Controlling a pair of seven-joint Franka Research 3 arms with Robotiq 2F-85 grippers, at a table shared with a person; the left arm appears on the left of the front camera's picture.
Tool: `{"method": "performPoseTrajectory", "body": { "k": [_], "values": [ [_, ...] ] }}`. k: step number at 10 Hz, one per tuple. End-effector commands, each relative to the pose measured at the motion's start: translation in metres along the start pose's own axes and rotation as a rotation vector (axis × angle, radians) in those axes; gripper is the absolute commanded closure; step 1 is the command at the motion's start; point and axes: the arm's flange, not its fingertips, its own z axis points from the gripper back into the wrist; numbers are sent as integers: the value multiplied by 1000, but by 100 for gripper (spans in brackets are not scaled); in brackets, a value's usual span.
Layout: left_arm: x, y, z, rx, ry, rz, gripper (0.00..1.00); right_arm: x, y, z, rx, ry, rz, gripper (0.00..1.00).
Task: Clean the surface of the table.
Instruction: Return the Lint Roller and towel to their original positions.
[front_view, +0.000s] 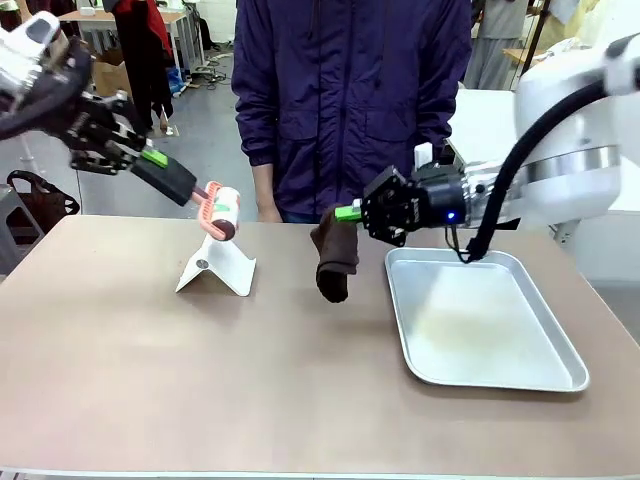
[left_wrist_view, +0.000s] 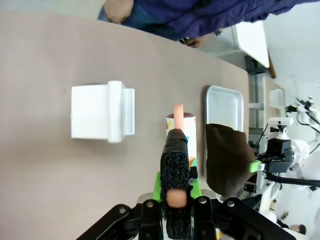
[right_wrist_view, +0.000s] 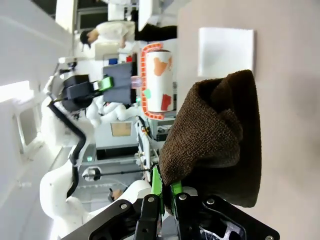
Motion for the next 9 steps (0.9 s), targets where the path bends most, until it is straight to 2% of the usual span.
{"method": "performPoseTrajectory", "body": {
  "k": [1,5,6,7,8,9],
  "values": [
    [18,-1,-23,15,2,-6,77,30,-27,-16,0,-7,-12,92],
    [24,-1,-68,106,47,-18,77,46,-76,-14,-106,46,-137,92],
    [25,-2,-71,112,103,-4,77,47,-79,-7,-95,55,-206,92],
    [21,-3,-58,-7,229,-10,77,41,-87,-13,-72,23,-123,92],
    [20,8,-77,95,71,-29,77,41,-87,-13,-72,23,-123,92],
    [20,8,-77,95,71,-29,77,41,-87,-13,-72,23,-123,92]
  ]
}}
